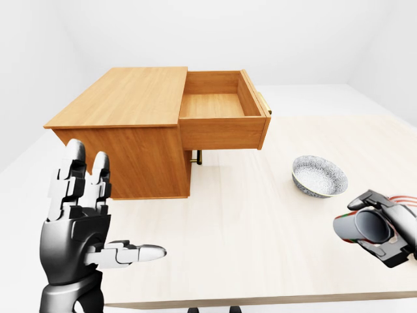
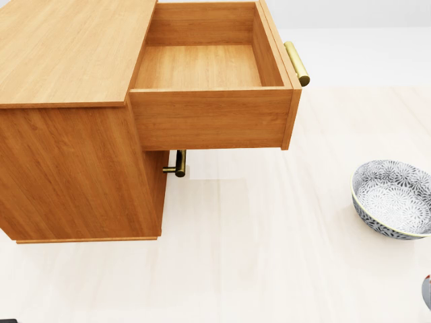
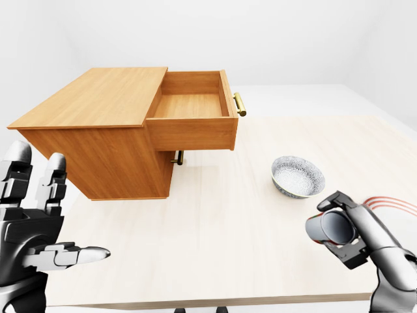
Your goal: Put the ketchup in the top drawer of the cabinet.
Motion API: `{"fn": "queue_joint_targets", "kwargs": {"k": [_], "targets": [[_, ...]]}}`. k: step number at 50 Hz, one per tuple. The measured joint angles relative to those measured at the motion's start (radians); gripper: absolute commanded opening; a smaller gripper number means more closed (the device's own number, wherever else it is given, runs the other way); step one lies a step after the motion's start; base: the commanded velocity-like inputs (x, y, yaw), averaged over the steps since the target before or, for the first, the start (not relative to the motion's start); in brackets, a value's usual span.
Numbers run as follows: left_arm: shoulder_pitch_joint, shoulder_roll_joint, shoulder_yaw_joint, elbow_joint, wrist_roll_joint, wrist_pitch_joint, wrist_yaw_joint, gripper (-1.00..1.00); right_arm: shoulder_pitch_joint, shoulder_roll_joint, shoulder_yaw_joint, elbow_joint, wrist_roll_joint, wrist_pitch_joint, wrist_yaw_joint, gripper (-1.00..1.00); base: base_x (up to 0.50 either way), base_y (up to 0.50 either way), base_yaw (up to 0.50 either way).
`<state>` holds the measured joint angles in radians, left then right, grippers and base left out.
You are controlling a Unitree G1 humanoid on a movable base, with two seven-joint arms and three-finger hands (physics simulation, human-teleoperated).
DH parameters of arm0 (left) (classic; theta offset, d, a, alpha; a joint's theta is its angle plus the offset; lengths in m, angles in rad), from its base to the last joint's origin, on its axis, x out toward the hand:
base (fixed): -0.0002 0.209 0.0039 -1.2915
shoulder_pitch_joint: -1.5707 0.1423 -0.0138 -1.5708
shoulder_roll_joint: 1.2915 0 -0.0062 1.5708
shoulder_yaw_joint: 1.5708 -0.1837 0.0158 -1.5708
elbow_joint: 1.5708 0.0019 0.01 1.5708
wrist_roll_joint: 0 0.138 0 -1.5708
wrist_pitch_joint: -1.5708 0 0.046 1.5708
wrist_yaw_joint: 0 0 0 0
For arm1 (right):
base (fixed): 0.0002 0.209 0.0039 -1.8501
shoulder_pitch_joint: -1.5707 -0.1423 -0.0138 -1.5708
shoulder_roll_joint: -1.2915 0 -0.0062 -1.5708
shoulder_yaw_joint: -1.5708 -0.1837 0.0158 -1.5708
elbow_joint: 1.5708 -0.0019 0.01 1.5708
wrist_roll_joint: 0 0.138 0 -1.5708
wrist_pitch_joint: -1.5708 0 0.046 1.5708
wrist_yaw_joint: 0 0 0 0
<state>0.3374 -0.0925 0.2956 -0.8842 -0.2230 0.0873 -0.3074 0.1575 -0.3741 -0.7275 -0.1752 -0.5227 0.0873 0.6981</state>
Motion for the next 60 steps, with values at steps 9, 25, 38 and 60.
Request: {"fn": "queue_joint_targets", "kwargs": {"k": [9,25,38,60], "targets": [[-0.006,0.000,0.010,-0.005,-0.007,0.000,-0.001,1.00,-0.091,-0.017,0.062,-0.245,-0.107,0.000,0.000,-1.00,0.00,0.00,0.00],[-0.008,-0.002,0.020,-0.011,-0.013,0.000,-0.002,1.00,-0.261,-0.082,0.226,-0.560,-0.271,0.000,0.000,-1.00,0.00,0.00,0.00],[-0.008,-0.003,0.022,-0.013,-0.014,0.000,-0.004,1.00,-0.345,-0.091,0.352,-0.749,-0.395,0.000,0.000,-1.00,0.00,0.00,0.00],[-0.004,-0.006,0.022,-0.014,-0.014,0.000,-0.009,1.00,-0.488,0.242,0.267,-0.856,-0.614,0.000,0.000,-1.00,0.00,0.00,0.00]]}}
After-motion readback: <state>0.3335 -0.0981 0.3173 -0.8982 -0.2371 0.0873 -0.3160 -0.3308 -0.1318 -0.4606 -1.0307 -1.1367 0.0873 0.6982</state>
